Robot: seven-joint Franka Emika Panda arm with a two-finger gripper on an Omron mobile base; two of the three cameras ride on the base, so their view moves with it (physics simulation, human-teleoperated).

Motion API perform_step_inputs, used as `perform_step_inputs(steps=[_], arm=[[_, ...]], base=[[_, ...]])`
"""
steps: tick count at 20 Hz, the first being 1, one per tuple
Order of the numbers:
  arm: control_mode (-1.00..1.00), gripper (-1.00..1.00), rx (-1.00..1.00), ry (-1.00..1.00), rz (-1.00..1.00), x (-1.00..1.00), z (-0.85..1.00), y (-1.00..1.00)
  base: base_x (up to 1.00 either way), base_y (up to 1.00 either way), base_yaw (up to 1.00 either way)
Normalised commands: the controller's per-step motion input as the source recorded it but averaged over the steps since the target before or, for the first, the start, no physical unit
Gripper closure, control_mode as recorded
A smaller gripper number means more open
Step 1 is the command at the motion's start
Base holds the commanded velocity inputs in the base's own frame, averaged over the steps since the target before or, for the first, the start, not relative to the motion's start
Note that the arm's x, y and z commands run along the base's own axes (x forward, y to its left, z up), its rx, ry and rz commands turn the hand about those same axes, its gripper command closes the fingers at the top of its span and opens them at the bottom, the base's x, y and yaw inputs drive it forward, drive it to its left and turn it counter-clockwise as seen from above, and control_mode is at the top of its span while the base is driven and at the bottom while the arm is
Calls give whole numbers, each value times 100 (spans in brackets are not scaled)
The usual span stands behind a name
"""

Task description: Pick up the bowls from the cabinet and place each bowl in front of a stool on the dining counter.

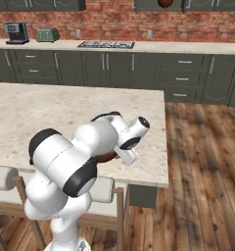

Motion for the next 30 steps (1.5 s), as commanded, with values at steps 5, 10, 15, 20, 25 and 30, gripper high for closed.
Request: perform_step_inputs(steps=[5,10,15,20,25,30], arm=[[-100,100,-1,3,3,0,2,0],[-100,100,-11,0,4,-15,1,0],[-100,100,-19,-1,8,-28,-11,1],[-100,100,-16,-2,8,-15,-10,16],[-100,100,-7,0,2,-1,-1,9],[-100,-100,-1,1,0,0,0,7]], base=[[0,0,0],[0,0,0],[0,0,0],[0,0,0],[0,0,0],[0,0,0]])
